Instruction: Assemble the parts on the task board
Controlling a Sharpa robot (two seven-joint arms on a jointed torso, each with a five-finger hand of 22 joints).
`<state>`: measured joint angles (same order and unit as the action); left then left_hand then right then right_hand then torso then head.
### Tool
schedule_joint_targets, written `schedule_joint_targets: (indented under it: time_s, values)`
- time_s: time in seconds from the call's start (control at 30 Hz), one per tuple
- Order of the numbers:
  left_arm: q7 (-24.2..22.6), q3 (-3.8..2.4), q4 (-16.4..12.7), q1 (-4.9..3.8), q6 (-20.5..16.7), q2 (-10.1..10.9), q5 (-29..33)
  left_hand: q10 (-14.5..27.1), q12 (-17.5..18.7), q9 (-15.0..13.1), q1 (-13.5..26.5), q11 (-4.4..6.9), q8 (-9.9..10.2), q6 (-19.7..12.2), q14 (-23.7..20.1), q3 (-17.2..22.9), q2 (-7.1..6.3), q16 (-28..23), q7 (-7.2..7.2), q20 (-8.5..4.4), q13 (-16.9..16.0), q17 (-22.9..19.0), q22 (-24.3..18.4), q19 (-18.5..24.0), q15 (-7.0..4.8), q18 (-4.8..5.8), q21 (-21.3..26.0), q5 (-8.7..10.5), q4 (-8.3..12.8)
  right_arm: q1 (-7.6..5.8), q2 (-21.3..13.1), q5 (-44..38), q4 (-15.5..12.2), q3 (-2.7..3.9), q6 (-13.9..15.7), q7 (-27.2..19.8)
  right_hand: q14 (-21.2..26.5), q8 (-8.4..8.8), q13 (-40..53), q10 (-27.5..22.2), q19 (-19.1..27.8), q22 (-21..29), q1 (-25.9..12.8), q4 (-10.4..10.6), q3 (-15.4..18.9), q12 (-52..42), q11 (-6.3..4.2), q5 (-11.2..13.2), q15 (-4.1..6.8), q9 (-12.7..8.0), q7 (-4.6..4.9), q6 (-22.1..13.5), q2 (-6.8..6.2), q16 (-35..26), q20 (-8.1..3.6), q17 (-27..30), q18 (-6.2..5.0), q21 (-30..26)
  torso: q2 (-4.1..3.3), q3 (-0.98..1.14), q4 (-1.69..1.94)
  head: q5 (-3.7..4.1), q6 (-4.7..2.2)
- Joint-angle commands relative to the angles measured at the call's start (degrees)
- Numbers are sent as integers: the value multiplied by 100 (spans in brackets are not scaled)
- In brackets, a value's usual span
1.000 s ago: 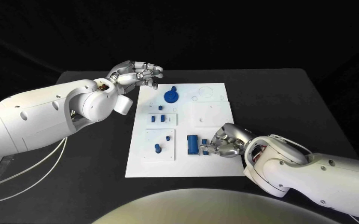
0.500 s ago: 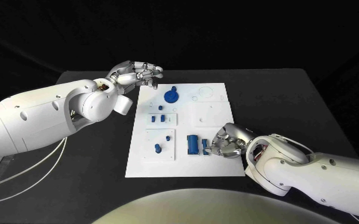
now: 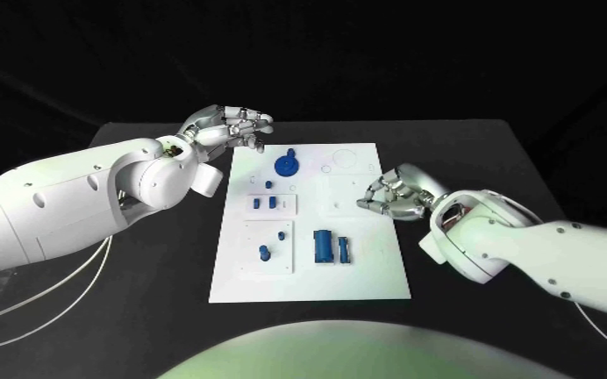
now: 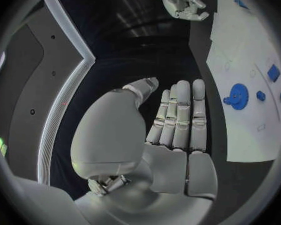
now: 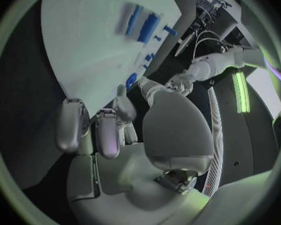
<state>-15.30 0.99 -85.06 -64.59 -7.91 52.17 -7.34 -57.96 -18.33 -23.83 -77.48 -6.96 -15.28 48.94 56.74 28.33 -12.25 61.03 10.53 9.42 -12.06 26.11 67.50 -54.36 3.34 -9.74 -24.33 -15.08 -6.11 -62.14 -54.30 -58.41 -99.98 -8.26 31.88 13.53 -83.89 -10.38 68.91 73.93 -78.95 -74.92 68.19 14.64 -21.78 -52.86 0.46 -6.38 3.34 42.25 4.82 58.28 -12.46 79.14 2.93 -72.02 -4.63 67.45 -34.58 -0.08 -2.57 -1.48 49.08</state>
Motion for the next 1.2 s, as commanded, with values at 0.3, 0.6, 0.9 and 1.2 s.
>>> schedule_joint_targets:
  time_s: [0.3,0.6,0.9,1.2]
  values:
    - [-1098,1,422,171,-1197,-345,865,-148,420,80,252,-103,-21,-178,-1002,149,-47,-2600,-80,352,370,-936,-1421,921,324,-47,1627,315,-175,-420,786,4072,2027,58,-672,-3079,2582,313,-3239,-2068,2535,1985,269,-561,-937,3691,739,-206,-773,-552,647,-938,-98,-4667,723,3734,-521,-5013,213,-72,-6,61,-808]
    - [-921,1,974,240,-1057,-702,780,5796,1833,2383,2481,696,1528,-4894,-5674,-2833,1225,-6103,-1053,-942,1206,-2611,-6750,5436,-334,974,2433,1508,611,-441,1279,3957,2915,97,-596,-2917,8389,1038,-6891,-7393,7895,7492,-1983,-1464,2178,5286,-46,638,-334,-4225,-482,-5828,1246,-7914,-293,7202,463,-6745,259,-63,14,30,-941]
    - [-1053,-24,610,291,-1695,-713,769,5796,1833,2383,7748,696,1528,-4894,-5674,-2833,1225,-6103,-1053,-942,1206,-2611,-6750,5436,-334,974,2433,1508,611,-228,1172,4586,2277,340,11,-3389,8389,1038,-6891,-7393,7895,7492,-6819,-1464,2178,5286,-46,638,-334,-4225,-482,-5828,1246,-7914,-293,7202,463,-6745,307,-21,158,100,-1255]
    - [-1337,-77,-178,400,-3075,-738,744,5796,1833,2383,7748,696,1528,-4894,-5674,-2833,1225,-6103,-1053,-942,1206,-2611,-6750,5436,-334,974,2433,1508,611,136,992,5659,1188,755,1047,-4195,8389,1038,-6891,-7393,7895,7492,-6819,-1464,2178,5286,-46,638,-334,-4225,-482,-5828,1246,-7914,-293,7202,463,-6745,340,8,257,148,-1470]
